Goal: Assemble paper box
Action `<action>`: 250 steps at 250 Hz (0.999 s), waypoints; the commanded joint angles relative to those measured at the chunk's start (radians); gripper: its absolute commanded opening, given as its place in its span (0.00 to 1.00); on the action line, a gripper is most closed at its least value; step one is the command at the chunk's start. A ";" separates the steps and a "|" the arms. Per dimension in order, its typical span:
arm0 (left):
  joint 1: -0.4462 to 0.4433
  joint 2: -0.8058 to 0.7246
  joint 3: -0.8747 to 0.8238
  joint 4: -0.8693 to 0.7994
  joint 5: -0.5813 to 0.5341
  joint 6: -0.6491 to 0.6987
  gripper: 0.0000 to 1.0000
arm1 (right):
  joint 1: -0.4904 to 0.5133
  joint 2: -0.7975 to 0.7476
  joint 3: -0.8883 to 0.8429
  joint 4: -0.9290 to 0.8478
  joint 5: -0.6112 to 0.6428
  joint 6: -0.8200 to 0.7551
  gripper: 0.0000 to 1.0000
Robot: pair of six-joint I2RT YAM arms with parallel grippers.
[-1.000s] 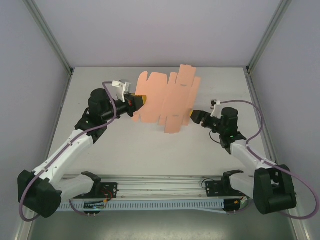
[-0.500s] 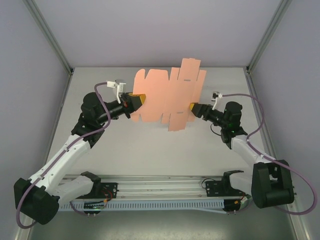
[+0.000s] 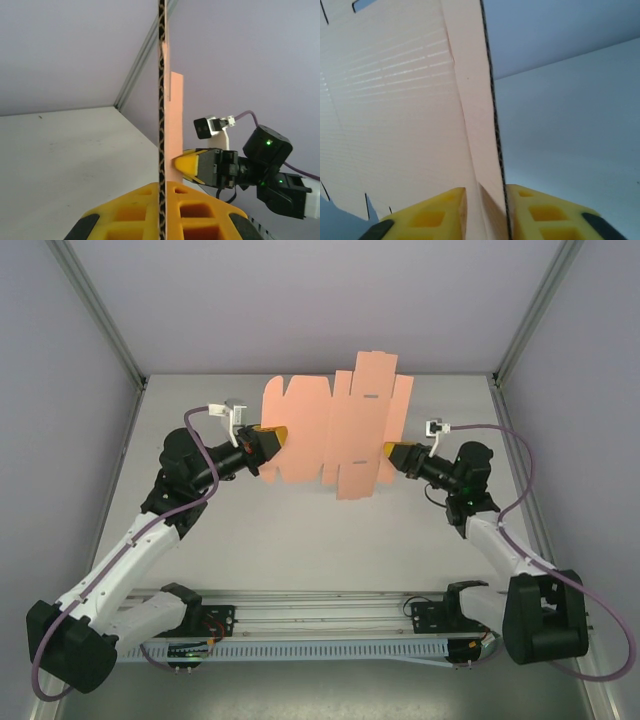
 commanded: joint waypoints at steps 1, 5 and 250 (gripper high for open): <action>-0.002 -0.013 -0.011 0.018 -0.029 -0.006 0.00 | 0.007 -0.068 0.031 -0.092 0.015 -0.052 0.13; -0.002 -0.014 -0.011 0.019 -0.029 -0.006 0.00 | 0.008 -0.072 0.030 -0.098 0.018 -0.055 0.11; 0.141 0.281 0.055 -0.402 -0.261 -0.047 0.99 | 0.478 0.665 0.630 -0.657 1.320 -1.217 0.00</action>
